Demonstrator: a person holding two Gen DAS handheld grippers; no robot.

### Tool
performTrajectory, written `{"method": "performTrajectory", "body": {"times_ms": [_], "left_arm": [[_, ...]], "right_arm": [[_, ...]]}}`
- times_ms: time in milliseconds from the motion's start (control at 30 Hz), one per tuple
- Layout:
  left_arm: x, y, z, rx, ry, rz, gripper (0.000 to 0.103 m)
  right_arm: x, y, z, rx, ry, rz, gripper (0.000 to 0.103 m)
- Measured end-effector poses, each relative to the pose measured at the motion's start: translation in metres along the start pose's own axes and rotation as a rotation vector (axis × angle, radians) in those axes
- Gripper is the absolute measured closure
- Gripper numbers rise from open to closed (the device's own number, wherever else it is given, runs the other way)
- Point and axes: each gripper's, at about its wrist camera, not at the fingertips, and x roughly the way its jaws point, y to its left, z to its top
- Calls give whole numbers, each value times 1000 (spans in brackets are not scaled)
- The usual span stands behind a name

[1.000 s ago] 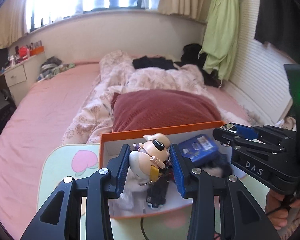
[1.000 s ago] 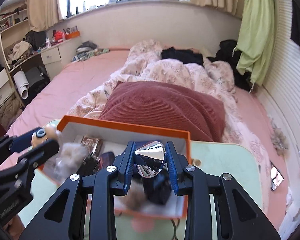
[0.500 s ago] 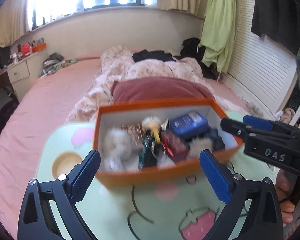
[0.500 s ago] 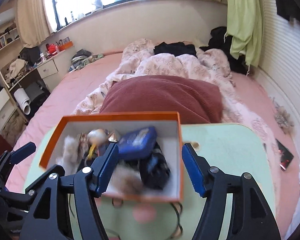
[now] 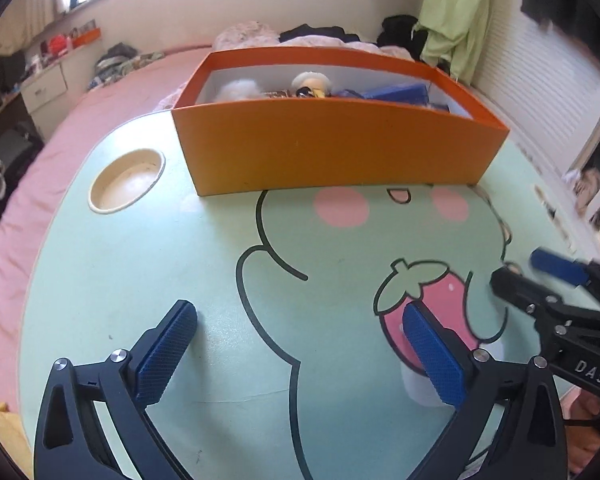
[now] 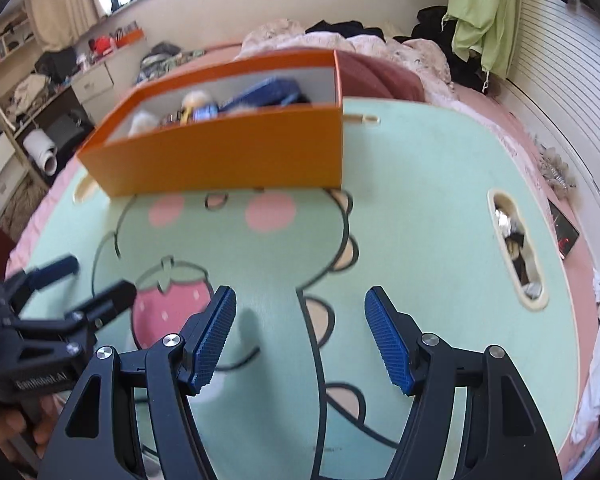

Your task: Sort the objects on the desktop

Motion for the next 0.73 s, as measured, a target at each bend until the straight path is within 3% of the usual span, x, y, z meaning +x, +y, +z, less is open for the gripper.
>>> {"method": "performTrajectory", "body": {"times_ms": [33, 100, 267, 733], "left_arm": [[0, -3, -3, 18, -8, 1, 0], [0, -4, -7, 19, -14, -7, 0], [1, -1, -8, 4, -19, 5, 0], [-2, 3, -2, 5, -23, 2, 0]], "right_arm": [[0, 1, -2, -12, -14, -12, 31], [1, 1, -6, -18, -21, -30, 16], [8, -3, -12, -32, -39, -83, 0], [8, -2, -10, -39, -44, -83, 0]]}}
